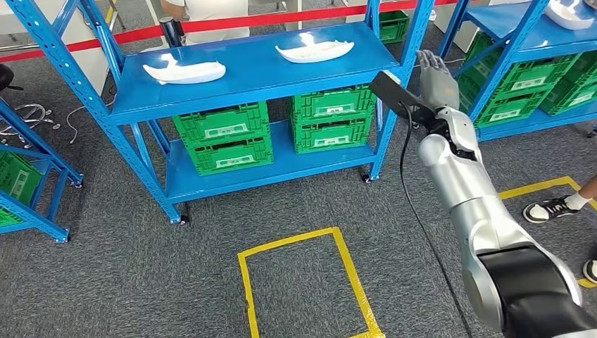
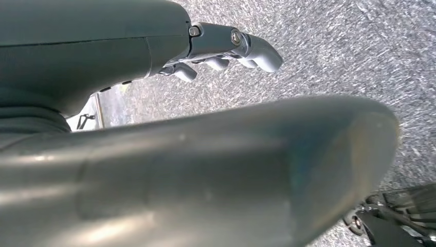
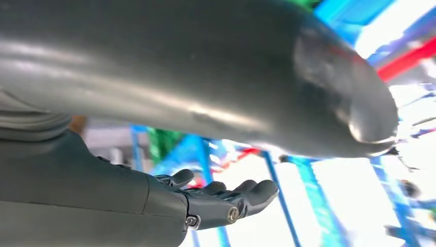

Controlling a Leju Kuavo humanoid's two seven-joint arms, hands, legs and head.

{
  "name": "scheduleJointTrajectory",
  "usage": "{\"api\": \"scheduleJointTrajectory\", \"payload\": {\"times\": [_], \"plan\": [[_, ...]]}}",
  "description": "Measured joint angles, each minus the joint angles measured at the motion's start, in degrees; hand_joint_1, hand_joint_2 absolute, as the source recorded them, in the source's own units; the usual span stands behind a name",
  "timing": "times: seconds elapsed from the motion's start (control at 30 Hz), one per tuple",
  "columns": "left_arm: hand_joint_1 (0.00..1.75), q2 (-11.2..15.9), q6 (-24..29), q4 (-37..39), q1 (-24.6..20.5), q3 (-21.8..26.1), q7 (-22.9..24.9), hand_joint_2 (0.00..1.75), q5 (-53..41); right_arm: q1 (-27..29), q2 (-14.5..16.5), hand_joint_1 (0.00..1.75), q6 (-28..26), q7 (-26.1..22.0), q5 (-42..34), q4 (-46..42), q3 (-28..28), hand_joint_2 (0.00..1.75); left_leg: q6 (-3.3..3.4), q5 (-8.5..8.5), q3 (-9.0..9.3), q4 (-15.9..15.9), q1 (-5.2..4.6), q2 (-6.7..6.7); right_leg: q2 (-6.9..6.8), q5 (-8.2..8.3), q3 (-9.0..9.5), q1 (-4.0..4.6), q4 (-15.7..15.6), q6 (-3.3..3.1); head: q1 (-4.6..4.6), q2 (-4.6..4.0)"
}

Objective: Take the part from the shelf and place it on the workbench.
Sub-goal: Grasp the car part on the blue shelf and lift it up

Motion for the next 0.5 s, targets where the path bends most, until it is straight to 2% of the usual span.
{"api": "scheduleJointTrajectory", "payload": {"times": [0.07, 0.2, 0.33, 0.5], "plan": [[0.00, 0.0, 0.2, 0.0, 0.0, 0.0, 0.1, 0.00, 0.3, -2.1, 1.6, 0.00, 1.3, -0.8, 1.3, 0.0, 3.1, 0.00, -0.01, 0.02, -0.04, 0.0, 0.00, 0.20, 0.17, 0.09, -0.13, 0.01, 0.0, -0.01, -0.01, 0.00], [0.00, -0.1, 0.5, 0.0, -0.3, 0.0, 0.1, 0.00, 0.5, -4.8, 4.6, 0.00, 2.1, 0.8, 1.3, 0.0, 9.8, 0.00, -0.03, 0.10, -0.03, 0.0, 0.04, 0.24, 0.18, 0.16, -0.21, 0.06, 0.0, -0.02, -0.02, 0.00], [0.00, -0.2, 0.6, 0.1, -0.2, 0.1, 0.2, 0.00, 0.5, -5.9, 5.2, 0.00, 1.8, 1.1, -0.7, 0.0, 14.0, 0.00, -0.05, 0.19, -0.18, 0.0, 0.04, -0.08, -0.05, 0.16, -0.20, 0.05, 0.0, -0.01, -0.02, 0.00], [0.00, -0.2, 1.0, 0.2, 0.0, 0.1, 0.3, 0.00, 0.3, -5.2, 5.6, 0.00, 2.0, 1.7, 0.6, 0.3, 17.7, 0.00, -0.05, 0.19, -0.18, 0.0, 0.04, -0.04, -0.03, 0.19, -0.20, 0.04, -0.1, 0.02, -0.02, 0.00]]}}
